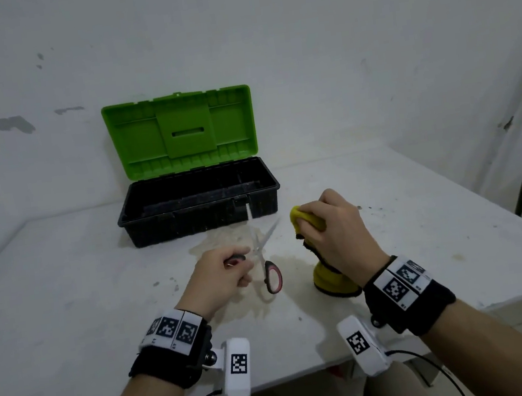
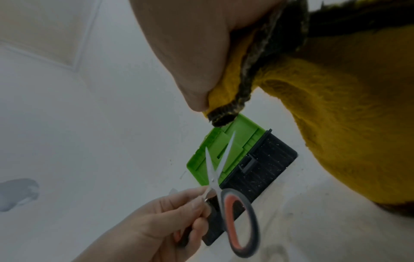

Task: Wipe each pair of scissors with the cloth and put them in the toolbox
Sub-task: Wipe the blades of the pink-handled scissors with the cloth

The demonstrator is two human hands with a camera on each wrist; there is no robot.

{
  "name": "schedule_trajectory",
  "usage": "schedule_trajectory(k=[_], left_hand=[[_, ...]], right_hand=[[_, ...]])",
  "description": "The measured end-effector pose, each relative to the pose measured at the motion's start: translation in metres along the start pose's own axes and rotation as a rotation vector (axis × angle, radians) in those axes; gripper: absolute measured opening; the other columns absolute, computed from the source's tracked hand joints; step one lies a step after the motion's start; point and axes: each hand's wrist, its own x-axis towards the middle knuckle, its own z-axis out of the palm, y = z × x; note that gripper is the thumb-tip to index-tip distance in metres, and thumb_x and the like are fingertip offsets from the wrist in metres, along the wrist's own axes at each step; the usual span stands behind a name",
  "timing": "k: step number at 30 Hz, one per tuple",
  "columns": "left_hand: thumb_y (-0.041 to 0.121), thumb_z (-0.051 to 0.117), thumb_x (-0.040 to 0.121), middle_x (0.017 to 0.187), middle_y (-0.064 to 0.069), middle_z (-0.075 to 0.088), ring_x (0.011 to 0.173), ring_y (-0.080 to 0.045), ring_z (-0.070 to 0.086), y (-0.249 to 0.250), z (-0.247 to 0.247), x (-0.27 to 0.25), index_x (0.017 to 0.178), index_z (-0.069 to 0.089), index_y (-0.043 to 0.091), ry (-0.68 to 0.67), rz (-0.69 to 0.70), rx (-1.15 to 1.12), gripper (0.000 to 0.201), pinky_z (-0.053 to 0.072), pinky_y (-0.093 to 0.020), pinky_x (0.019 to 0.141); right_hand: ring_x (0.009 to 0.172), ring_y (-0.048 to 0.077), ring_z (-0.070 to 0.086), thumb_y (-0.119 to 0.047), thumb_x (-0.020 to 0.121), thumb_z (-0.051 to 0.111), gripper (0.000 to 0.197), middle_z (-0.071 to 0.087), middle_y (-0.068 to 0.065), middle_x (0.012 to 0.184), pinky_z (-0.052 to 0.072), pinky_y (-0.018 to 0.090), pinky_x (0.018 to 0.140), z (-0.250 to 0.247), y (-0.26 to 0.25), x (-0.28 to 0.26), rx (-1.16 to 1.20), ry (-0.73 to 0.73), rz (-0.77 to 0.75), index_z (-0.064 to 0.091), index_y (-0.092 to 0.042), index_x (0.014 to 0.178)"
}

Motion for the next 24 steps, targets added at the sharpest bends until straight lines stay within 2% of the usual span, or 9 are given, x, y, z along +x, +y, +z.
schedule_trajectory(k=[3,6,9,12,14,16,19,21,24], left_hand=[[0.003,0.079,0.081,0.086,-0.011,0.075,0.079,-0.026,0.076,0.0,0.0,0.002,0.102,0.064,0.006,0.093,-0.049,-0.197,0.026,0.062,-0.033,0.076],[0.005,0.084,0.075,0.087,-0.011,0.077,0.086,-0.025,0.075,-0.001,0.002,0.005,0.094,0.068,0.004,0.177,-0.078,-0.333,0.025,0.058,-0.031,0.075],[0.008,0.082,0.077,0.096,-0.02,0.075,0.093,-0.028,0.073,0.002,0.004,0.003,0.09,0.072,0.009,0.219,-0.096,-0.468,0.016,0.055,-0.034,0.084],[0.007,0.075,0.085,0.096,-0.017,0.077,0.095,-0.026,0.074,0.008,0.005,0.001,0.092,0.069,0.008,0.191,-0.105,-0.633,0.009,0.055,-0.039,0.092],[0.01,0.068,0.093,0.096,-0.013,0.077,0.095,-0.029,0.074,0.01,0.006,0.002,0.094,0.066,0.008,0.171,-0.106,-0.711,0.003,0.056,-0.043,0.088],[0.017,0.06,0.099,0.091,-0.006,0.076,0.09,-0.032,0.075,0.012,0.007,0.002,0.099,0.062,0.01,0.159,-0.126,-0.767,0.006,0.059,-0.046,0.082],[0.026,0.051,0.104,0.081,0.005,0.075,0.078,-0.024,0.075,0.013,0.011,0.001,0.105,0.058,0.017,0.145,-0.146,-0.738,0.012,0.061,-0.042,0.071],[0.028,0.049,0.105,0.089,0.0,0.073,0.078,-0.021,0.073,0.013,0.015,0.0,0.111,0.056,0.017,0.146,-0.137,-0.692,0.015,0.059,-0.037,0.064],[0.021,0.051,0.104,0.105,-0.015,0.071,0.089,-0.027,0.073,0.012,0.019,-0.001,0.117,0.056,0.011,0.123,-0.113,-0.65,0.018,0.059,-0.035,0.067]], right_hand=[[0.07,0.012,0.049,-0.017,0.087,0.067,0.014,0.046,-0.001,0.082,0.039,0.012,0.064,0.0,-0.009,-0.002,0.042,-0.006,-0.034,0.074,-0.014,0.1],[0.07,0.015,0.052,-0.017,0.088,0.067,0.015,0.046,-0.001,0.082,0.047,0.026,0.065,0.0,-0.014,-0.003,0.05,-0.018,-0.056,0.074,-0.013,0.1],[0.07,0.014,0.051,-0.018,0.088,0.067,0.016,0.046,-0.002,0.083,0.047,0.027,0.066,0.002,-0.017,-0.004,0.063,-0.022,-0.064,0.074,-0.014,0.101],[0.07,0.011,0.049,-0.02,0.088,0.067,0.017,0.045,-0.004,0.082,0.044,0.023,0.065,0.002,-0.021,-0.004,0.068,-0.025,-0.078,0.074,-0.014,0.103],[0.07,0.011,0.049,-0.02,0.088,0.068,0.016,0.045,-0.004,0.082,0.044,0.021,0.064,0.002,-0.024,-0.004,0.076,-0.021,-0.086,0.074,-0.015,0.102],[0.07,0.011,0.049,-0.02,0.088,0.068,0.016,0.045,-0.004,0.082,0.044,0.02,0.063,0.002,-0.027,-0.005,0.086,-0.025,-0.094,0.073,-0.016,0.102],[0.071,0.013,0.051,-0.021,0.089,0.068,0.016,0.046,-0.003,0.084,0.048,0.026,0.064,0.003,-0.033,-0.006,0.087,-0.041,-0.125,0.073,-0.016,0.103],[0.07,0.016,0.051,-0.021,0.09,0.067,0.013,0.045,-0.002,0.085,0.05,0.032,0.063,0.006,-0.037,-0.008,0.063,-0.07,-0.156,0.071,-0.015,0.1],[0.067,0.018,0.046,-0.029,0.092,0.058,0.019,0.04,-0.001,0.086,0.049,0.039,0.057,0.013,-0.046,-0.013,-0.006,-0.137,-0.232,0.066,-0.011,0.093]])
